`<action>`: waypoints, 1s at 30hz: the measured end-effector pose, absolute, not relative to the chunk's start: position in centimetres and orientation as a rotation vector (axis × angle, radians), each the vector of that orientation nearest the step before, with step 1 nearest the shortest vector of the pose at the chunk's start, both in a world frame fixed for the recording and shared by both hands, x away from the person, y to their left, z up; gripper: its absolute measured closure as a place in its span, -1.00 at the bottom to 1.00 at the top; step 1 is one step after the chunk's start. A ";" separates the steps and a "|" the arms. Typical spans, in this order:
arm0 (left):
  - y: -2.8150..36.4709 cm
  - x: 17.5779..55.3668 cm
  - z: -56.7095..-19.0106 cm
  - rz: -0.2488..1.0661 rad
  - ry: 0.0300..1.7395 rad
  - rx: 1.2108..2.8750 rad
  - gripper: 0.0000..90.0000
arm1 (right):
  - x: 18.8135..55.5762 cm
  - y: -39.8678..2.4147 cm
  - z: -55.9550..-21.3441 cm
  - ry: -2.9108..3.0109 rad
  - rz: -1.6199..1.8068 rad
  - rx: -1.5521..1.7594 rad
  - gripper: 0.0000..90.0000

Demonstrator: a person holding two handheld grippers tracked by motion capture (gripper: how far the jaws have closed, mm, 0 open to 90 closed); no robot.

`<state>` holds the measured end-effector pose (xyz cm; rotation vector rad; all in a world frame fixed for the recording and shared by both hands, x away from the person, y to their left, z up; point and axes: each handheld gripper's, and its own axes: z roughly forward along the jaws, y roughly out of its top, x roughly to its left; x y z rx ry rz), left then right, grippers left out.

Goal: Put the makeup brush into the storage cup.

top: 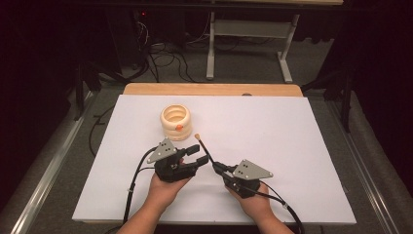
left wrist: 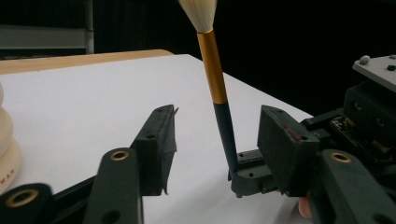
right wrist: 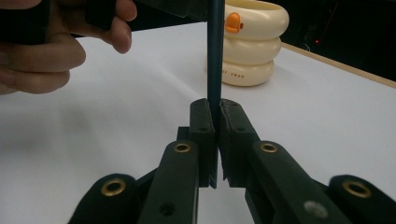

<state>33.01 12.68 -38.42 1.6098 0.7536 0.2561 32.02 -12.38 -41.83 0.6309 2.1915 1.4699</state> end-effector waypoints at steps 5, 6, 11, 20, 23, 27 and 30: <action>12.8 33.1 -38.4 0.245 0.755 1.606 0.20 | 32.0 -12.3 -41.9 2.196 1.469 0.628 0.93; 12.8 33.1 -38.5 0.242 0.755 1.606 0.22 | 31.9 -12.2 -41.9 2.195 1.468 0.631 0.93; 12.8 33.1 -38.5 0.235 0.755 1.606 0.25 | 31.9 -12.1 -42.0 2.203 1.466 0.615 0.93; 12.8 33.1 -38.5 0.238 0.751 1.608 0.37 | 31.8 -12.0 -42.1 2.203 1.473 0.613 0.93; 12.8 33.1 -38.5 0.234 0.752 1.611 0.40 | 31.8 -12.0 -42.2 2.207 1.474 0.614 0.93; 12.9 33.1 -38.5 0.235 0.753 1.612 0.47 | 31.8 -12.0 -42.2 2.209 1.474 0.605 0.93; 12.9 33.1 -38.5 0.232 0.753 1.611 0.51 | 31.8 -11.9 -42.2 2.209 1.475 0.604 0.93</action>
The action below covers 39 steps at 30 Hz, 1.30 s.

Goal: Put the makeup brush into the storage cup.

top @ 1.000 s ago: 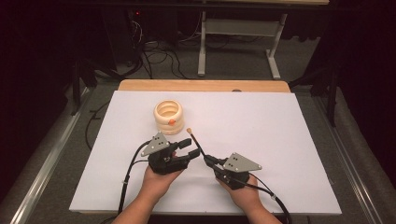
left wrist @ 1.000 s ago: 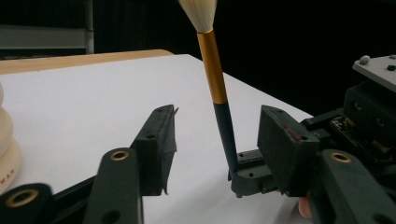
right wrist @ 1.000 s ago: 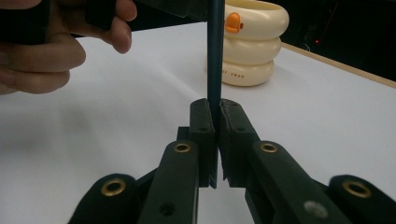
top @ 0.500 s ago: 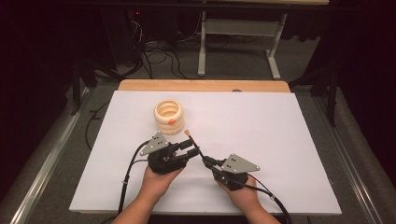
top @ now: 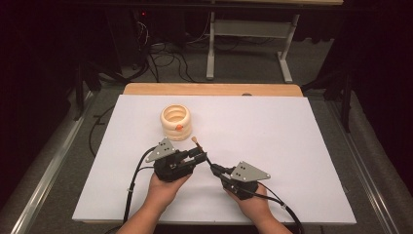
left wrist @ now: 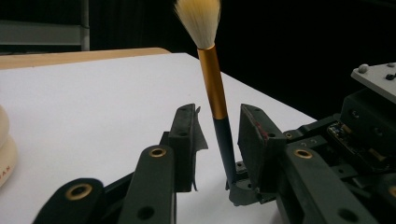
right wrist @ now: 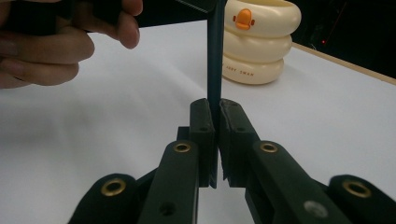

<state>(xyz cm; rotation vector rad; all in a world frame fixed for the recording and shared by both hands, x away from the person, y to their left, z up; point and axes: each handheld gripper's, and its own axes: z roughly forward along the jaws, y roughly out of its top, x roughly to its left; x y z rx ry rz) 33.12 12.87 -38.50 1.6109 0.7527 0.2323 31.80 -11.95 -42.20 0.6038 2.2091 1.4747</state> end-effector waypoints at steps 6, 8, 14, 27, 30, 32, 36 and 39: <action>13.0 33.2 -38.5 0.226 0.758 1.600 0.58 | 31.8 -11.9 -42.2 2.210 1.474 0.600 0.93; 13.0 33.2 -38.6 0.223 0.759 1.598 0.60 | 31.8 -11.9 -42.3 2.210 1.470 0.594 0.93; 13.1 33.2 -38.6 0.213 0.759 1.591 0.63 | 31.8 -11.9 -42.3 2.214 1.464 0.593 0.93; 13.1 33.2 -38.6 0.212 0.752 1.588 0.74 | 31.8 -11.7 -42.4 2.215 1.461 0.596 0.93; 13.0 33.2 -38.6 0.206 0.750 1.585 0.76 | 31.8 -11.7 -42.4 2.216 1.461 0.597 0.93; 13.0 33.1 -38.6 0.200 0.747 1.585 0.78 | 31.8 -11.7 -42.4 2.218 1.459 0.596 0.93; 13.0 33.1 -38.6 0.198 0.743 1.585 0.79 | 31.8 -11.7 -42.4 2.222 1.454 0.593 0.93; 13.0 33.1 -38.5 0.196 0.741 1.584 0.79 | 31.8 -11.7 -42.4 2.222 1.452 0.596 0.93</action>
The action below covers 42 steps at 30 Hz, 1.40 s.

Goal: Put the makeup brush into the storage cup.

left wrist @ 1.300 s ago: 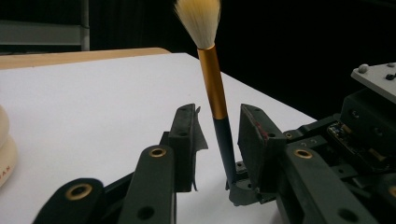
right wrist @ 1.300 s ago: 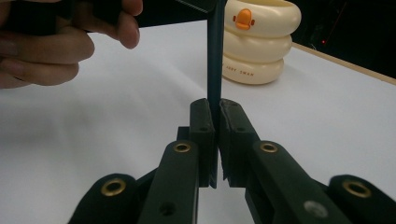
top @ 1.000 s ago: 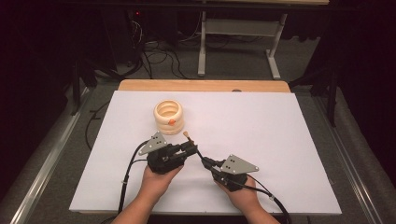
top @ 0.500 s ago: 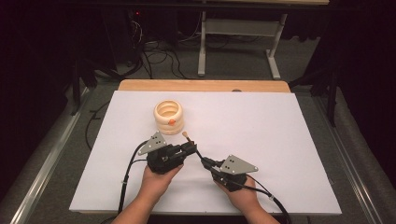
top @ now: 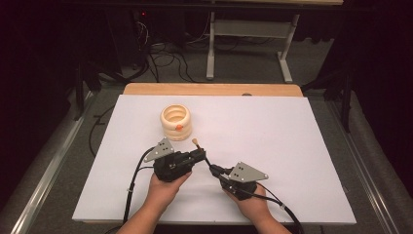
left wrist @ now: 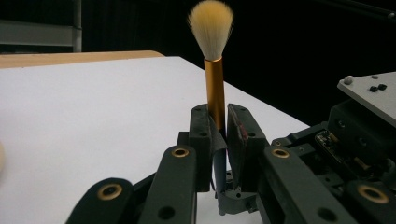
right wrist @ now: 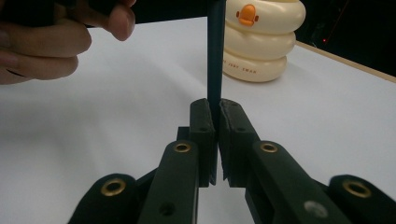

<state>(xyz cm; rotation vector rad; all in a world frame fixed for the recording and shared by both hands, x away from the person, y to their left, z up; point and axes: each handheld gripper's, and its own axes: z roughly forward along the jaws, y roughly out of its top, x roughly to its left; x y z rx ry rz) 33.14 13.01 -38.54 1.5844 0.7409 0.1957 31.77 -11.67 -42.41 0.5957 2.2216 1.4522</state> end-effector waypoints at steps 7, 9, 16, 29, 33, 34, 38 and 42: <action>12.8 33.1 -38.5 0.189 0.722 1.589 0.84 | 31.8 -11.6 -42.5 2.227 1.451 0.593 0.92; 12.8 33.0 -38.5 0.191 0.719 1.590 0.84 | 31.8 -11.6 -42.5 2.226 1.459 0.594 0.92; 12.8 33.0 -38.4 0.195 0.716 1.592 0.84 | 31.8 -11.6 -42.5 2.225 1.455 0.596 0.92; 12.8 32.9 -38.4 0.205 0.695 1.595 0.85 | 31.8 -11.6 -42.4 2.228 1.469 0.601 0.89; 12.9 32.9 -38.3 0.212 0.694 1.592 0.85 | 31.9 -11.6 -42.4 2.247 1.479 0.610 0.79; 12.9 32.9 -38.3 0.214 0.694 1.592 0.85 | 32.0 -11.6 -42.4 2.249 1.479 0.611 0.77; 13.0 32.9 -38.3 0.223 0.697 1.594 0.85 | 32.0 -11.7 -42.4 2.249 1.486 0.629 0.62; 13.1 32.9 -38.2 0.230 0.700 1.594 0.85 | 32.1 -11.8 -42.3 2.250 1.484 0.652 0.47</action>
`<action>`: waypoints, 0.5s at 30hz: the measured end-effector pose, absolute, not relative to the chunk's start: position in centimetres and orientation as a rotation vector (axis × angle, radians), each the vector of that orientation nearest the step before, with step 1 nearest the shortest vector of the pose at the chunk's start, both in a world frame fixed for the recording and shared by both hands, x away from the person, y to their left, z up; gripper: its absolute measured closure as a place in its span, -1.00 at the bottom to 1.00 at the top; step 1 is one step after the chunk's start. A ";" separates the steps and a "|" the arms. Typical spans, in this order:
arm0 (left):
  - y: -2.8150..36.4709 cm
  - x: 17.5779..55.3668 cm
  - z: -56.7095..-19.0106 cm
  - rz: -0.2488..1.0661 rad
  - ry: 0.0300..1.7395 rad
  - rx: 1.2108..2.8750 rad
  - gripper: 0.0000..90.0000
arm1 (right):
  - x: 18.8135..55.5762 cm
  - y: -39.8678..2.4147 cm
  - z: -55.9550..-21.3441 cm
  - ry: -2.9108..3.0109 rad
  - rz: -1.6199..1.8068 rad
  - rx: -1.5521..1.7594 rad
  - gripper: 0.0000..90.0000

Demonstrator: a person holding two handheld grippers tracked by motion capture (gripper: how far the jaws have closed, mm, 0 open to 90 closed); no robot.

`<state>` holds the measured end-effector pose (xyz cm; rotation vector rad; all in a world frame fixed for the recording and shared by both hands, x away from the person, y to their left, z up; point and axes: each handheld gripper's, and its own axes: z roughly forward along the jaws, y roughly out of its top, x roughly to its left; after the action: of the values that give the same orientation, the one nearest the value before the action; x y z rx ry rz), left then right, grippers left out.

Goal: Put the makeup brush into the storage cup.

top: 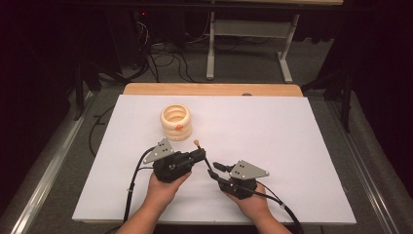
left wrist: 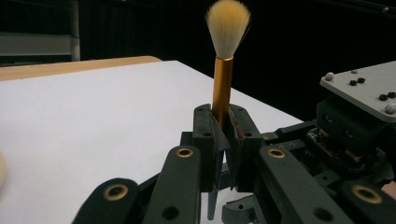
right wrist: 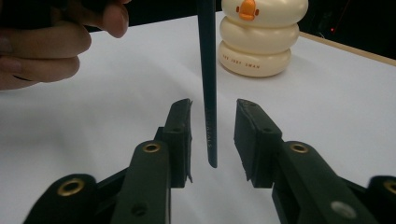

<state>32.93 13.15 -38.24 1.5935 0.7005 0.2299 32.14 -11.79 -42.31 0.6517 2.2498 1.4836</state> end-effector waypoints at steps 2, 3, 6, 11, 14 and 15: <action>13.2 32.9 -38.2 0.238 0.703 1.596 0.85 | 32.2 -11.8 -42.3 2.255 1.486 0.665 0.39; 13.3 33.0 -38.2 0.241 0.707 1.598 0.85 | 32.2 -11.9 -42.3 2.259 1.495 0.671 0.36; 13.4 33.0 -38.2 0.249 0.713 1.603 0.85 | 32.3 -12.0 -42.2 2.258 1.488 0.675 0.22; 13.6 33.1 -38.0 0.273 0.730 1.612 0.85 | 32.5 -12.5 -41.9 2.252 1.501 0.698 -0.03; 13.8 33.1 -38.0 0.292 0.739 1.621 0.85 | 32.7 -13.1 -41.6 2.222 1.520 0.731 -0.20; 13.8 33.1 -38.0 0.299 0.741 1.623 0.85 | 32.8 -13.3 -41.5 2.217 1.521 0.735 -0.25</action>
<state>33.11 13.82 -37.98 1.6230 0.7414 0.2987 32.79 -13.26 -41.52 0.7353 2.2171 1.5215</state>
